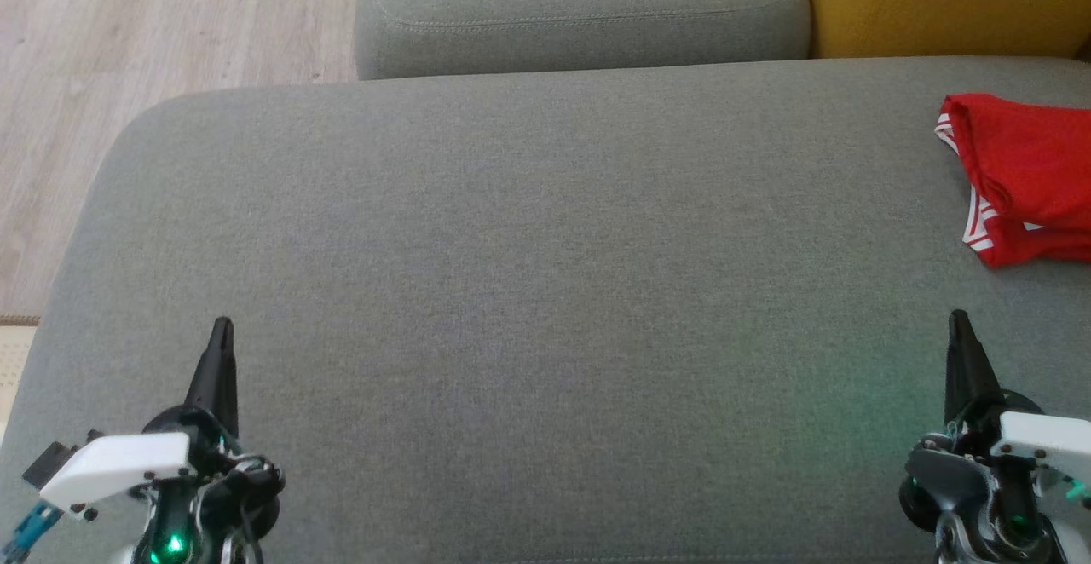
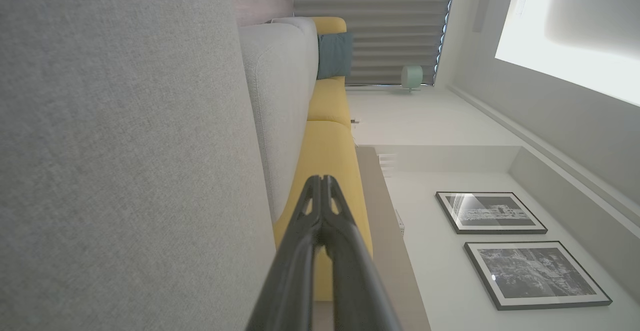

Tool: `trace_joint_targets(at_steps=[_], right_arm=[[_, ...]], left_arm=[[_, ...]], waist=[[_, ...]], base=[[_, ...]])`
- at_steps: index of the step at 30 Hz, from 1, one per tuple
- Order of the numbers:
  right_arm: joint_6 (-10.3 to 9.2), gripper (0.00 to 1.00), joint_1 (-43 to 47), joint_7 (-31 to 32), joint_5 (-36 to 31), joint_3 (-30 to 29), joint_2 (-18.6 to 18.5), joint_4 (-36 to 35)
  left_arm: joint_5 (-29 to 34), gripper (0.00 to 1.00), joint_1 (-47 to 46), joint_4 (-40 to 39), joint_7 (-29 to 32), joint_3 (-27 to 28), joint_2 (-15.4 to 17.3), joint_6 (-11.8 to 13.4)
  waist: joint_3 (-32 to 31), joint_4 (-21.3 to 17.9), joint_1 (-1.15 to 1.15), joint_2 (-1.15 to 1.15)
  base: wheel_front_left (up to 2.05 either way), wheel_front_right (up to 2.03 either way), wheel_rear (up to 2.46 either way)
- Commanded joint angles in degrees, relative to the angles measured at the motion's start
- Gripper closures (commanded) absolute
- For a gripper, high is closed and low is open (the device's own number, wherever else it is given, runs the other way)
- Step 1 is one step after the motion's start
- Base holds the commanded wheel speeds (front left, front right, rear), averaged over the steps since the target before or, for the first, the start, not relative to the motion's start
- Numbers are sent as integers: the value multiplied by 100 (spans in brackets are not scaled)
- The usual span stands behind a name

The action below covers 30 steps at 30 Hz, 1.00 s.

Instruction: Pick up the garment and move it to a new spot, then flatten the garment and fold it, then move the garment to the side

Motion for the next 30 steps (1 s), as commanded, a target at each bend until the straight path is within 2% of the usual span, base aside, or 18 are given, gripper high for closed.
trace_joint_targets(at_steps=[1, 30], right_arm=[[-5, 100, -313, 29, -23, 97, -61, -185], [-5, 100, -315, 49, -43, 73, -45, -183]], left_arm=[[-18, 100, -288, -179, 46, 200, 34, -41], [-14, 100, -288, -179, 50, 206, 31, -41]], waist=[[0, 0, 0, 0], [0, 0, 0, 0]], base=[[0, 0, 0], [0, 0, 0]])
